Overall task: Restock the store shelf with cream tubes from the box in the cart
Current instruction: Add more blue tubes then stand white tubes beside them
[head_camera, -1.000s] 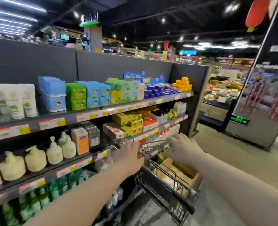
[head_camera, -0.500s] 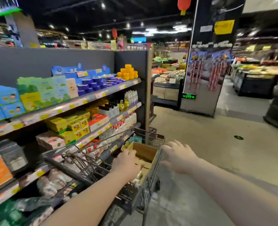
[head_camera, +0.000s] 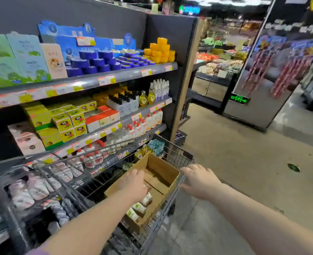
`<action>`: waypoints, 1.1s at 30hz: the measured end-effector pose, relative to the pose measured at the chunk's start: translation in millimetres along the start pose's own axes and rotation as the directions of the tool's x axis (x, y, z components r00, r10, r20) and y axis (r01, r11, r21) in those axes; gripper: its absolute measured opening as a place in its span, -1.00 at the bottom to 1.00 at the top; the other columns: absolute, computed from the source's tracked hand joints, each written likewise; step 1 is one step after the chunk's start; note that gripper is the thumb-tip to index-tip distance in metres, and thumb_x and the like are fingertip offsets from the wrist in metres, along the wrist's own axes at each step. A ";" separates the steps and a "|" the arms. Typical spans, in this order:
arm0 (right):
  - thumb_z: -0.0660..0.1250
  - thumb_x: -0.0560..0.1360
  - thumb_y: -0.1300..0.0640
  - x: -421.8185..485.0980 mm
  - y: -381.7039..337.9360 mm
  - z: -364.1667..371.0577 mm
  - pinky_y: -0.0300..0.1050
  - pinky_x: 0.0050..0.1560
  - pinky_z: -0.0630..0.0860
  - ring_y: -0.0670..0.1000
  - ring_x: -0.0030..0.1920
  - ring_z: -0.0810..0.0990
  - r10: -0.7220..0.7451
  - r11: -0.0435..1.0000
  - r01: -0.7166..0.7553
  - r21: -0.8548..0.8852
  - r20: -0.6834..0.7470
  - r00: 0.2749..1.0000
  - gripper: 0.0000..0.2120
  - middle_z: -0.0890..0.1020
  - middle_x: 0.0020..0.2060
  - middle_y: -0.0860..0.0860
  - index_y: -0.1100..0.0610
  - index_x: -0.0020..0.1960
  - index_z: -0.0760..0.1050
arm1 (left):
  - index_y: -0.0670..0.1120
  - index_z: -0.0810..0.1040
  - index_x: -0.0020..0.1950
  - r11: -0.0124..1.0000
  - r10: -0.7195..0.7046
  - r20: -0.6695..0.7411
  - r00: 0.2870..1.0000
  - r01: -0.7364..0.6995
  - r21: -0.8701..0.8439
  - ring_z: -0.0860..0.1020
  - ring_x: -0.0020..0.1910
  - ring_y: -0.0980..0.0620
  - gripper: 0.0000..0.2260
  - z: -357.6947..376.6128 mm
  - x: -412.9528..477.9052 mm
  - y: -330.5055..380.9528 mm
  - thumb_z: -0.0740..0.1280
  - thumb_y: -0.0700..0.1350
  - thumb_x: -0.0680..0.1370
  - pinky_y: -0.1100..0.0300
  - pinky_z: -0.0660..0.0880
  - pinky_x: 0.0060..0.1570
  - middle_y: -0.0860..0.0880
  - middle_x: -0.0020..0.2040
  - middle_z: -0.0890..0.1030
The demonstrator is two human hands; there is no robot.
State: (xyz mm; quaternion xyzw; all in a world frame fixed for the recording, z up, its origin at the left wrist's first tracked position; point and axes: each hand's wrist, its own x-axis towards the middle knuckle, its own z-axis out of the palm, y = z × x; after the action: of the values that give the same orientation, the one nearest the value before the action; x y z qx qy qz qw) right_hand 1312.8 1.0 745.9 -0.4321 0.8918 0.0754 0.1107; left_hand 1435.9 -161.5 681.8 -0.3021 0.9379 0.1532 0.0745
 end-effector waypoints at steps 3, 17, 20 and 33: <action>0.20 0.52 -0.17 48.2 2.6 9.2 0.14 0.37 0.28 0.11 0.40 0.30 -0.053 0.999 0.054 -0.008 0.092 0.994 -0.48 0.38 0.37 0.04 0.01 0.41 0.28 | -0.04 0.28 0.39 0.997 -0.078 0.039 0.996 0.078 -0.006 0.40 0.27 -0.07 -0.52 10.9 17.6 -18.3 0.19 0.16 0.55 0.05 0.41 0.16 -0.05 0.31 0.39; 0.21 0.54 -0.09 290.4 -5.9 111.7 0.08 0.34 0.34 0.12 0.38 0.34 -0.318 0.930 0.366 -0.039 0.417 0.851 -0.45 0.31 0.43 0.04 0.05 0.46 0.19 | -0.04 0.15 0.49 0.894 -0.401 0.272 0.875 0.438 -0.089 0.32 0.37 -0.13 -0.44 86.4 151.2 -48.3 0.17 0.17 0.56 0.00 0.34 0.25 -0.09 0.43 0.30; 0.22 0.54 -0.10 333.9 -1.2 148.2 0.08 0.31 0.36 0.15 0.36 0.37 -0.341 0.913 0.408 -0.031 0.494 0.800 -0.46 0.30 0.42 0.08 0.06 0.44 0.21 | -0.06 0.14 0.49 0.847 -0.452 0.350 0.821 0.518 -0.122 0.31 0.39 -0.12 -0.44 121.1 187.9 -47.4 0.18 0.14 0.57 -0.01 0.36 0.27 -0.08 0.45 0.27; 0.22 0.57 0.02 437.6 -14.7 295.3 0.01 0.06 0.51 0.13 0.20 0.51 -0.328 0.929 0.363 0.076 0.623 0.710 -0.57 0.41 0.30 0.07 0.04 0.40 0.25 | -0.07 0.18 0.47 0.552 -0.565 0.522 0.639 0.763 -0.336 0.31 0.38 -0.10 -0.45 271.6 285.5 -62.8 0.26 0.07 0.55 0.05 0.32 0.31 -0.08 0.43 0.28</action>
State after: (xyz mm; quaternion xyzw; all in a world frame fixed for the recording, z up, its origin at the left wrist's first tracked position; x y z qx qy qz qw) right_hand 1100.1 -270.1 345.7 -0.5440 0.7048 0.2155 0.4012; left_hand 1255.4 -274.9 344.4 -0.6146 0.6372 0.4156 0.2087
